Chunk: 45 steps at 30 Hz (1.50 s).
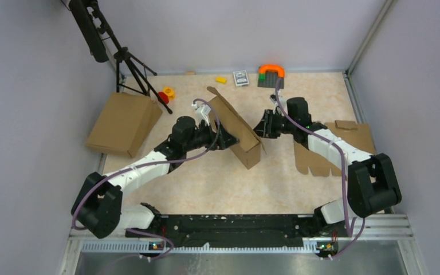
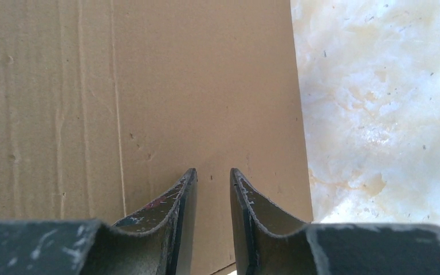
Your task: Fold the paper box
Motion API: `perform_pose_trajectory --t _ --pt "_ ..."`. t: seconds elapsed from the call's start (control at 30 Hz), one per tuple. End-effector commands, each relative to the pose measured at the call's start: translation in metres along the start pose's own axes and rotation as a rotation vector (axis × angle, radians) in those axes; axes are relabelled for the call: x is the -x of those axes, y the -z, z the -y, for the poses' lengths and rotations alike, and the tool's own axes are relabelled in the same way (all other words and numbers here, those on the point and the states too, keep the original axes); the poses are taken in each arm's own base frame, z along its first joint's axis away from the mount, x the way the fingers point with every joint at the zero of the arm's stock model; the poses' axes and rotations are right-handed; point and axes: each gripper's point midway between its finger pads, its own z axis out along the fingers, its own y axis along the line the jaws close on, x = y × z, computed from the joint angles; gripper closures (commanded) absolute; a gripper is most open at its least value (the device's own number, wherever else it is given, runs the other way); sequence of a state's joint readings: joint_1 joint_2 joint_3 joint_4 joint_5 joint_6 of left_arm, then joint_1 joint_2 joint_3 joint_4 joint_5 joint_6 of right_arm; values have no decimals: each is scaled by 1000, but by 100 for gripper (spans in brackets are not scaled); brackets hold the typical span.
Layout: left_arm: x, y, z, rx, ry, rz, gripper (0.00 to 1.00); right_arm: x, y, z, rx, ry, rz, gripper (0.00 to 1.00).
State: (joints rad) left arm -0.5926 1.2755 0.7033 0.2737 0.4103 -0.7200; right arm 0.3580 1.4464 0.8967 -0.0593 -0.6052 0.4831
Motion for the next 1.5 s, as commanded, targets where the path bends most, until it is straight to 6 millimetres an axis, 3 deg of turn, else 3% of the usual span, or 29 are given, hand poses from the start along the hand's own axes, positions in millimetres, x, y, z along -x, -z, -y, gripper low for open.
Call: perform_pose_trajectory --t 0.0,0.07,0.2,0.33,0.63,0.73,1.0,1.27,1.47 --pt "16 -12 10 -29 31 23 20 8 -1 -13 45 38 25 73" --pt "19 -16 17 -59 33 21 12 7 -1 -11 43 37 20 73" --pt "20 -21 25 -84 4 -14 12 6 -2 -10 41 38 18 73" --pt "12 -27 9 -1 5 -62 9 6 -2 -10 41 38 18 73" --pt "-7 -36 -28 141 39 -125 30 4 -3 -9 42 38 11 73" --pt "-8 -38 -29 140 53 -128 28 5 -2 -8 33 37 17 73" --pt "18 -15 -9 142 -19 -59 16 20 7 3 15 7 61 74" --pt "49 24 -34 198 12 7 14 41 2 8 17 4 80 74" --pt "43 2 -31 84 57 -39 19 46 -9 6 60 -1 58 74"
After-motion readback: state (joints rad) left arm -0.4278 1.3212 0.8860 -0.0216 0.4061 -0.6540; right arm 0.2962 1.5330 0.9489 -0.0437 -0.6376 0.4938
